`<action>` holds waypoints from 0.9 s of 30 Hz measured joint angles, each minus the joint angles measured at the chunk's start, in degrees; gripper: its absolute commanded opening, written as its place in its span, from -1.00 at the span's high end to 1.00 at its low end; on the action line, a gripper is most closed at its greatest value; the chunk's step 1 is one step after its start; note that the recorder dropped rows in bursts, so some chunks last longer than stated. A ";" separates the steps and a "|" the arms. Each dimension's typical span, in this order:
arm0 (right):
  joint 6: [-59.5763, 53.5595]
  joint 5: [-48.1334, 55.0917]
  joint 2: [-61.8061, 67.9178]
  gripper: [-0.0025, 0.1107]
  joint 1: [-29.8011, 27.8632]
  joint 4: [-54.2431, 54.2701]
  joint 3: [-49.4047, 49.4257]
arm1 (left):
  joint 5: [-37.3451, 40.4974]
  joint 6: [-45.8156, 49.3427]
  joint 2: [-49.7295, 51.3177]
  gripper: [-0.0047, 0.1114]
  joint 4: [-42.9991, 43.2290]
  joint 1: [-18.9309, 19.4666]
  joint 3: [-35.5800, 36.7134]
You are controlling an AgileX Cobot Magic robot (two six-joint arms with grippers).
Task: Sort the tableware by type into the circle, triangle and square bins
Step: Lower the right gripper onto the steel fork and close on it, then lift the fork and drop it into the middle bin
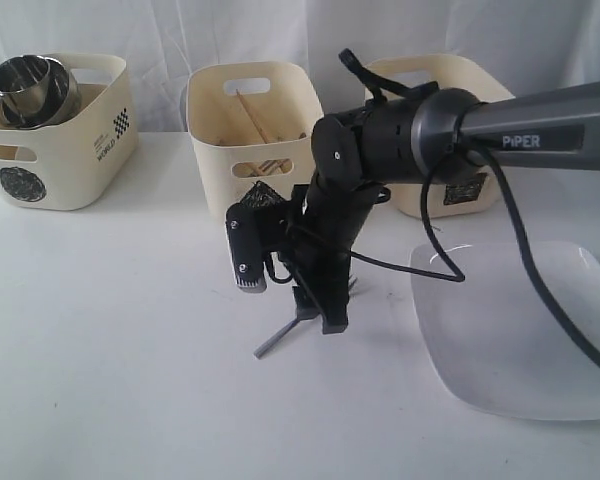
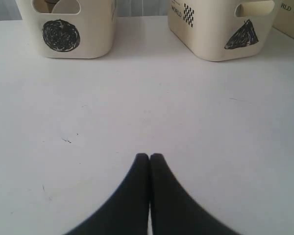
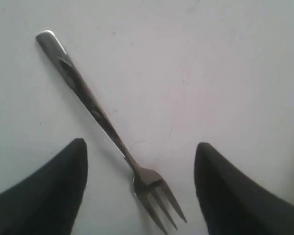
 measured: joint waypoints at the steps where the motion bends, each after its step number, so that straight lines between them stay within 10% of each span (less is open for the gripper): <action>1: 0.00 1.03 0.50 -0.10 0.00 0.00 -0.97 | 0.00 0.00 0.00 0.92 0.00 0.00 0.00; 18: 3.80 15.58 12.37 -0.09 -1.38 0.36 -15.40 | 0.00 0.00 0.00 0.92 0.00 0.00 0.00; 25: 3.91 16.32 12.74 0.94 -1.52 3.98 -15.63 | 0.00 0.00 0.00 0.92 0.00 0.00 0.00; 27: 4.01 16.81 12.95 0.96 -1.52 5.58 -15.74 | 0.00 0.00 0.00 0.92 0.00 0.00 0.00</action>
